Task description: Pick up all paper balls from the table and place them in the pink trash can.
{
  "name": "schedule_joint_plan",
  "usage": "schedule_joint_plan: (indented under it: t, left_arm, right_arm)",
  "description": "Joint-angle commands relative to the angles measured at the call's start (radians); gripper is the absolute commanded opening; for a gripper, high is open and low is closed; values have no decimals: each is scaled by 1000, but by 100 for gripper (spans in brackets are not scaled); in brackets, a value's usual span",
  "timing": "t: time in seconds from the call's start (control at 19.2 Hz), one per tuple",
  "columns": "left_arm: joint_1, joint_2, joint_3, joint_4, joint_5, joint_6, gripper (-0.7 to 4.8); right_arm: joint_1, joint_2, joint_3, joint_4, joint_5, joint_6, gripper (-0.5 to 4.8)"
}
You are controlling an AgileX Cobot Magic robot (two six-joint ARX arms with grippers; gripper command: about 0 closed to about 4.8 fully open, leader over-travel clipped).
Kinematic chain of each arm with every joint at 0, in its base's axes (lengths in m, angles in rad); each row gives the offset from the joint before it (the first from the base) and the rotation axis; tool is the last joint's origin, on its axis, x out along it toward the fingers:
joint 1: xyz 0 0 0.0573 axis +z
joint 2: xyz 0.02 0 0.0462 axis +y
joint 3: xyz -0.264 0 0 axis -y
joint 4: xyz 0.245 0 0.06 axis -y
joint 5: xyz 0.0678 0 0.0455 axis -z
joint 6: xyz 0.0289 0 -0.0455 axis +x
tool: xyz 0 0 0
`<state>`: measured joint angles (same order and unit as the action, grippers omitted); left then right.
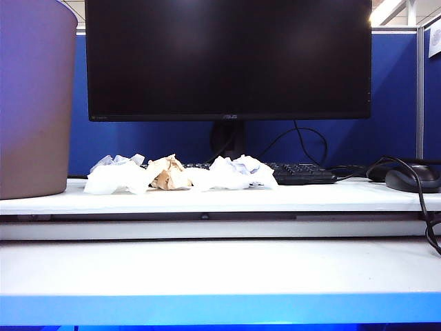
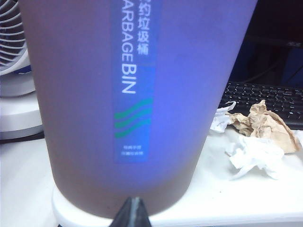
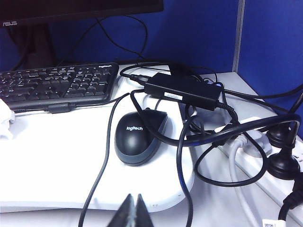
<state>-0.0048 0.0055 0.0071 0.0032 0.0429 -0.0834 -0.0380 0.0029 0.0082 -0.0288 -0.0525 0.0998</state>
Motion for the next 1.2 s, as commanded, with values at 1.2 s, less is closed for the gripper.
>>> schedule_joint_plan:
  t: [1.2]
  left_arm:
    - [2, 53, 451, 365, 536, -724, -5]
  right_arm:
    - [2, -2, -3, 10, -395, 122, -5]
